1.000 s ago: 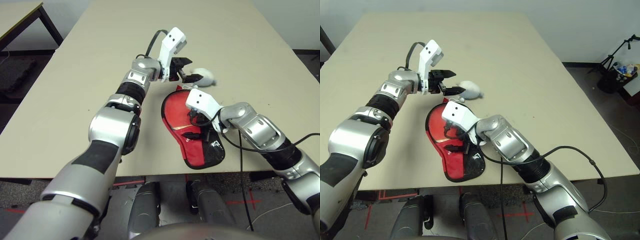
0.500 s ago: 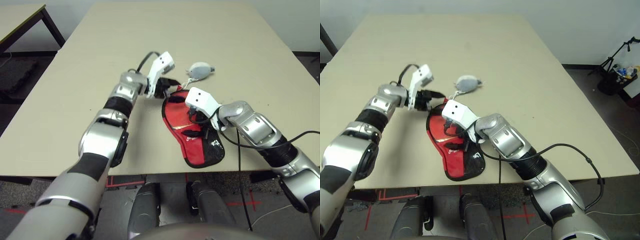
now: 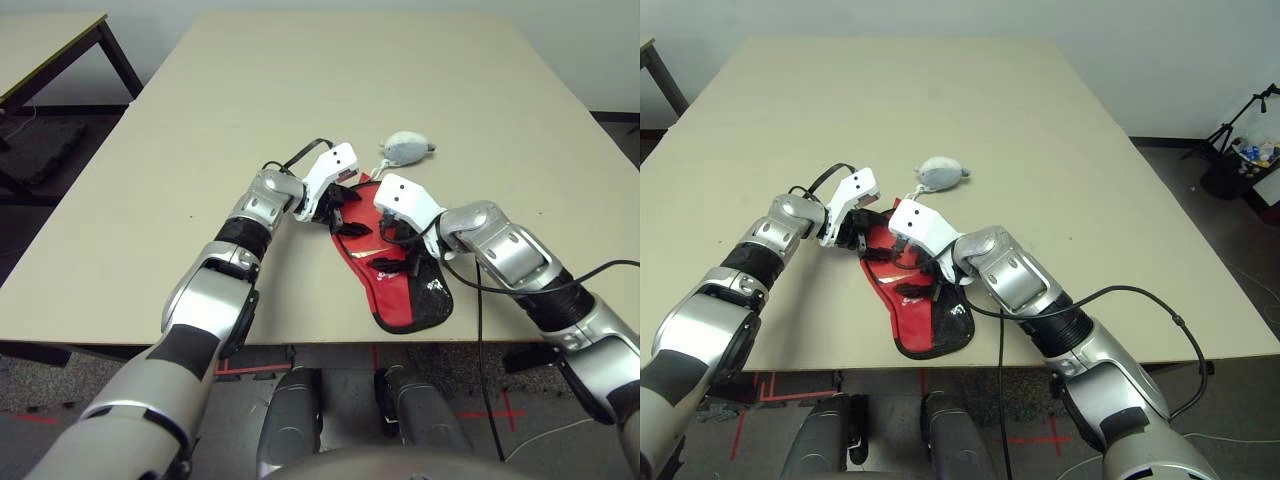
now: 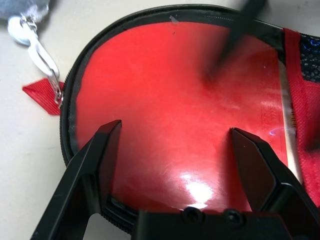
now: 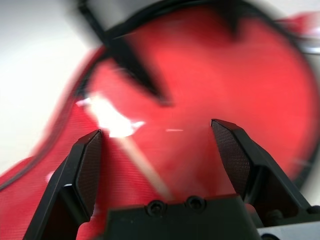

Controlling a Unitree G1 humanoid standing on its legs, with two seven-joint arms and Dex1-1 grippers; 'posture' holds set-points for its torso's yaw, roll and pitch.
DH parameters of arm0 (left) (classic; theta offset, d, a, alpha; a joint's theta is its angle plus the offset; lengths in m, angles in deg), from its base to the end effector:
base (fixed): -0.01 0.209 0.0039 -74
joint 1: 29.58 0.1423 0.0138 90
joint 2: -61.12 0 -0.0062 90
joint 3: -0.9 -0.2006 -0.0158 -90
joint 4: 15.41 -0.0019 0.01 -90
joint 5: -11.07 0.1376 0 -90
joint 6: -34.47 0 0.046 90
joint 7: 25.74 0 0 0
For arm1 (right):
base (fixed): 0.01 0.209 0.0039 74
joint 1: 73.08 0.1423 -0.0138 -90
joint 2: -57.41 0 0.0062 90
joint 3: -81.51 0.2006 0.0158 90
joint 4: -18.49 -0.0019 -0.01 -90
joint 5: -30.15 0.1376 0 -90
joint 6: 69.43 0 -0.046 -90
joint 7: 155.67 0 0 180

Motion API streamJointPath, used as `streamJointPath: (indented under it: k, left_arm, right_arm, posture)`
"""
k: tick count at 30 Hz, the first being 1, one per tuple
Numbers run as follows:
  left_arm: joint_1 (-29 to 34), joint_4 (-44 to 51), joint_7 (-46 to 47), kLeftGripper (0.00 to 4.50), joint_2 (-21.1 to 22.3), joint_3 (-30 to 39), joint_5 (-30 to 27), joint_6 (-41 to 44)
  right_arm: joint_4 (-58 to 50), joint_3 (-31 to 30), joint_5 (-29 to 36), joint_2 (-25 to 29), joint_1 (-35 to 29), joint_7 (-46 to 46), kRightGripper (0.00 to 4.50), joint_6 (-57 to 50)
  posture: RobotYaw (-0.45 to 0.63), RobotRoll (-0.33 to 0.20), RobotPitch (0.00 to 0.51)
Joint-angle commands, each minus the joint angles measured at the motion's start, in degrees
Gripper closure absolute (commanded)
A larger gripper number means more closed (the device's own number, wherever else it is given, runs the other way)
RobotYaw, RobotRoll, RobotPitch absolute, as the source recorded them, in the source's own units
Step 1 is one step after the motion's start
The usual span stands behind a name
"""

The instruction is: Store the ping-pong paddle in its case and zip it.

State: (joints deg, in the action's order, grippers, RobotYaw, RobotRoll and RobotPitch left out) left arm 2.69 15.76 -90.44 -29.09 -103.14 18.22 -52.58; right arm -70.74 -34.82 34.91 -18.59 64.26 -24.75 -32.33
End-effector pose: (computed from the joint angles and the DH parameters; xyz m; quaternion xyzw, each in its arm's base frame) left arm 0.3755 0.1529 0.1290 0.2340 0.1942 -0.5572 0.7727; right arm 0.3146 -0.1433 0.1804 -0.2812 0.2395 0.4474 0.8145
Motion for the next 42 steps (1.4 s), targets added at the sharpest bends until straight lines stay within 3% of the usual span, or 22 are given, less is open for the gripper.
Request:
streamJointPath:
  k: [1,5,13,21,38,42]
  left_arm:
    - [1.51,-2.32,1.74,0.04,-0.34,-2.00,2.56,1.70]
    - [1.28,-1.95,1.80,0.04,-0.47,-1.99,2.35,2.06]
    - [1.96,-0.87,1.75,0.04,-1.27,-2.17,2.10,2.75]
    - [2.64,1.09,1.55,0.04,-1.52,-2.12,1.77,3.97]
    - [7.85,11.30,2.07,0.04,-0.38,-2.00,0.44,9.53]
    - [9.21,14.16,2.17,0.00,0.16,-2.05,-0.01,11.16]
  right_arm:
    - [5.38,4.82,-2.01,0.57,6.91,3.34,0.00,1.51]
    - [17.98,7.06,-5.83,-0.79,14.15,8.36,0.00,12.14]
    - [45.22,5.64,-13.03,-7.55,22.08,12.31,0.00,33.70]
    - [67.46,5.04,-19.82,-13.37,28.17,16.86,0.00,45.68]
    - [77.14,8.47,-24.32,-15.75,29.97,23.22,0.00,46.63]
    - [77.52,8.91,-25.05,-15.85,29.68,23.96,0.87,46.21]
  posture:
    - [-0.07,0.000,0.118]
    - [-0.07,0.000,0.118]
    - [-0.06,0.000,0.115]
    - [-0.03,0.000,0.113]
    - [0.08,0.000,0.107]
    - [0.11,0.000,0.108]
